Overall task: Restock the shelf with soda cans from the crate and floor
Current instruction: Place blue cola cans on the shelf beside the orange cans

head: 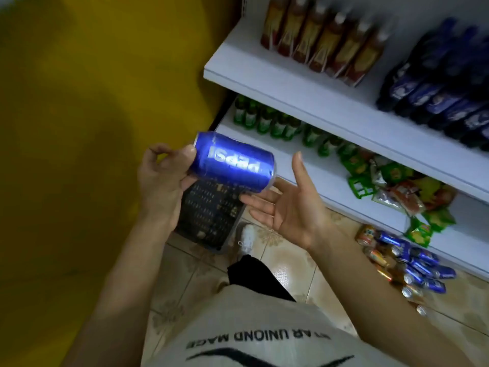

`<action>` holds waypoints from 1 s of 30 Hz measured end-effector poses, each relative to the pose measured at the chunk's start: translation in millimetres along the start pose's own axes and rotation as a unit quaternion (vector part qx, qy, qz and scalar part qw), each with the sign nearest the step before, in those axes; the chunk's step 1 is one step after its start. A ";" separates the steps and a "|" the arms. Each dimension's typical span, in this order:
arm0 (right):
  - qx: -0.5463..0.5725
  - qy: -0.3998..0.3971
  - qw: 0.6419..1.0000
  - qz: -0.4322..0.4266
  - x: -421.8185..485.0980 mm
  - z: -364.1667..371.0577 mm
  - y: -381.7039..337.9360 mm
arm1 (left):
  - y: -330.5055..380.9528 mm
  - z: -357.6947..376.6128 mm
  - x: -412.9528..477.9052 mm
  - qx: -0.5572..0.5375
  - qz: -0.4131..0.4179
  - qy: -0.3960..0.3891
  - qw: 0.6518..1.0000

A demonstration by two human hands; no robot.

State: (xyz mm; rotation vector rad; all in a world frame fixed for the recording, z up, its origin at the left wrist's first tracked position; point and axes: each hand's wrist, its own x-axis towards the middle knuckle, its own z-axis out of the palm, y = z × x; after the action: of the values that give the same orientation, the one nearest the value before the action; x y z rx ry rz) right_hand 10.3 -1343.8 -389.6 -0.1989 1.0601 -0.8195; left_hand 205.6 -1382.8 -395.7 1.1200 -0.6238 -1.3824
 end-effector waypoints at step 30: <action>-0.159 0.431 0.741 -0.490 -301.3 -215.8 48.9 | -96.0 304.5 -296.4 0.293 0.000 -0.395 0.871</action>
State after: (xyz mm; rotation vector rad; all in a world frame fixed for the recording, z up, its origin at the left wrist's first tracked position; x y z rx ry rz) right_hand -215.0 -1055.3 -313.9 -0.7662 2.0341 -1.7789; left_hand -151.4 -1159.2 -284.5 0.9616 -1.7262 -1.6982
